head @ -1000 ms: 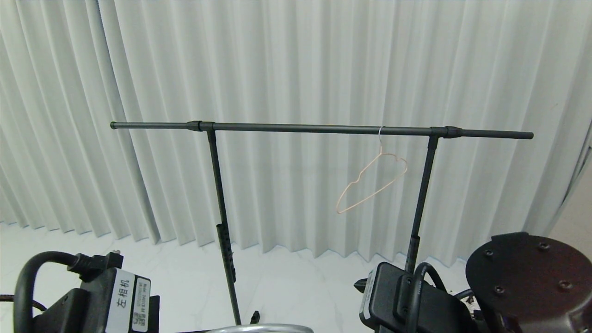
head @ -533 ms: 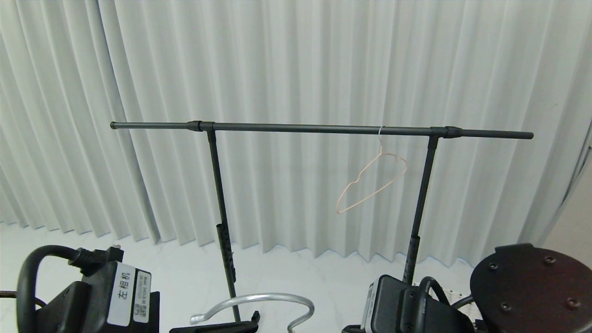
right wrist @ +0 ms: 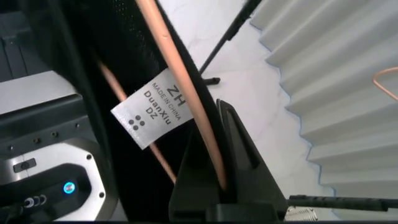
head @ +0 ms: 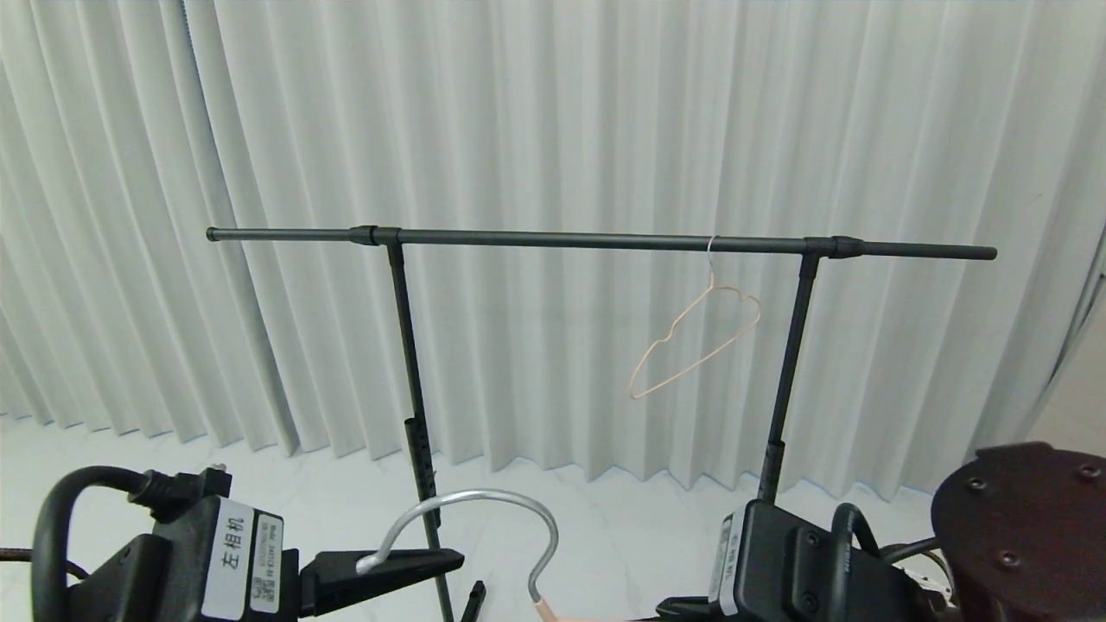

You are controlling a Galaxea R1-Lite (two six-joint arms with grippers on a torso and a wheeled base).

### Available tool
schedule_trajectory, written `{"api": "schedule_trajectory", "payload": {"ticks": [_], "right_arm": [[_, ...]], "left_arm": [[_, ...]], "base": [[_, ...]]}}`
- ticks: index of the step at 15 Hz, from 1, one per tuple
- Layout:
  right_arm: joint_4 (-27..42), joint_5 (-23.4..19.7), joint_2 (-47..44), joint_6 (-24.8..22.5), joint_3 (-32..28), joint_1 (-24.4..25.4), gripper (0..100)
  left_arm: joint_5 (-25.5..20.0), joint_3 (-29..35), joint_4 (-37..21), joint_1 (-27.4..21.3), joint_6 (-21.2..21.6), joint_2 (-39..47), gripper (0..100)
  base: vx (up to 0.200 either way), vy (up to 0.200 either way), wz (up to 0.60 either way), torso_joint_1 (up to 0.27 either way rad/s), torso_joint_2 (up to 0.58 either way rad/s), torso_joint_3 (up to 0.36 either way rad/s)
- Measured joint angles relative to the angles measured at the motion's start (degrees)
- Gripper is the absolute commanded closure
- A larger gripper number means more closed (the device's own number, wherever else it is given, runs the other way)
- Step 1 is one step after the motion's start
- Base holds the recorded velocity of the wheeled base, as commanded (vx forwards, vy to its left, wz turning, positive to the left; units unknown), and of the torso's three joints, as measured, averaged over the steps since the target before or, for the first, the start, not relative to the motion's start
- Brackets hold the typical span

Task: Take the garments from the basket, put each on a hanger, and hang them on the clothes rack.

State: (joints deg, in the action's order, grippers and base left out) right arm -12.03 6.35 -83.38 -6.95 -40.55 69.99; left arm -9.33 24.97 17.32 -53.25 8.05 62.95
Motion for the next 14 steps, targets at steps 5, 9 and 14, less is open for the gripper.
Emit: {"api": "schedule_trajectory", "payload": {"ticks": [5,9,14], "right_arm": [[1.34,2.35,4.04,0.28,3.69,-3.15,100],[4.57,2.46,6.23,2.61,3.62,-9.85,100],[4.60,2.43,8.61,4.28,2.65,-11.86,100]], "left_arm": [[0.11,-1.55,-0.04,2.69,-0.02,-1.57,0],[0.13,-2.45,-0.06,4.35,0.05,-3.34,0],[-0.22,-4.66,-0.13,17.03,2.95,-1.21,0]], "base": [[0.000,0.000,0.00,0.000,0.00,0.000],[0.000,0.000,0.00,0.000,0.00,0.000],[0.000,0.000,0.00,0.000,0.00,0.000]]}}
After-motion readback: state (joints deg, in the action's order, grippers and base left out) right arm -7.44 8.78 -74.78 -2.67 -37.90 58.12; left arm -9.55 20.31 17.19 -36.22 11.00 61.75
